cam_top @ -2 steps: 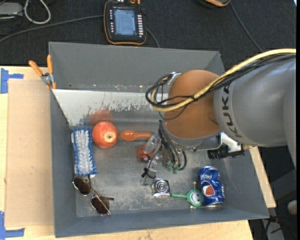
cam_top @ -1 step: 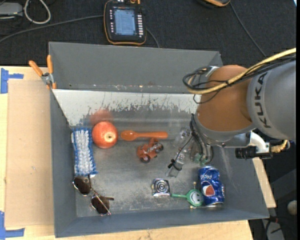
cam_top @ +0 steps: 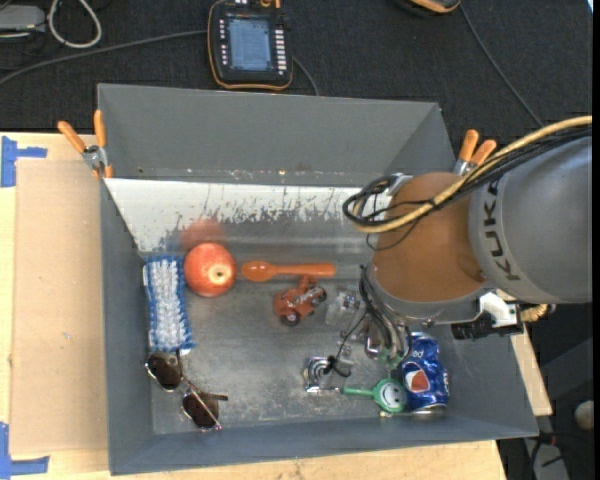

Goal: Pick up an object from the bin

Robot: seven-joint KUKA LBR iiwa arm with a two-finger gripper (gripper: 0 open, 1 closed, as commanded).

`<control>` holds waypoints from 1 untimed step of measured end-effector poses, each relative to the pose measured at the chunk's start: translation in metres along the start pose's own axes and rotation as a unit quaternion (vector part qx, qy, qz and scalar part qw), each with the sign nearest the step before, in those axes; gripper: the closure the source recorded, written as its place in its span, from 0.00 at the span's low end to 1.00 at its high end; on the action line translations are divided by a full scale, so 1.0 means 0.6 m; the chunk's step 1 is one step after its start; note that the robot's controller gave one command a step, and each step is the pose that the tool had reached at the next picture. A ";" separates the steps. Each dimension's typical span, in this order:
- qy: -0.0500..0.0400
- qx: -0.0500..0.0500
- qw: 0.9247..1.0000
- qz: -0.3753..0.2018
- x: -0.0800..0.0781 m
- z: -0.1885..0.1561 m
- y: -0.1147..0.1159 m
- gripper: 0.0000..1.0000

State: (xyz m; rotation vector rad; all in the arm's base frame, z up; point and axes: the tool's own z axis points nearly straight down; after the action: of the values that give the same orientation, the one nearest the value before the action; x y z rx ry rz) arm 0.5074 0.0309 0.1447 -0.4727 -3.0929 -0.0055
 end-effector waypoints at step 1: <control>-0.005 -0.001 0.999 0.043 0.004 0.022 -0.061 0.00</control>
Offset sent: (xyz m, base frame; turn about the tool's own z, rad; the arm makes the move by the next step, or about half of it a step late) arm 0.0279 -0.0609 -0.0431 -0.0861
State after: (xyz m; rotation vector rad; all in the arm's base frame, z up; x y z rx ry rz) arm 0.4941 -0.0030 0.1315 -0.6071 -3.0788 -0.0055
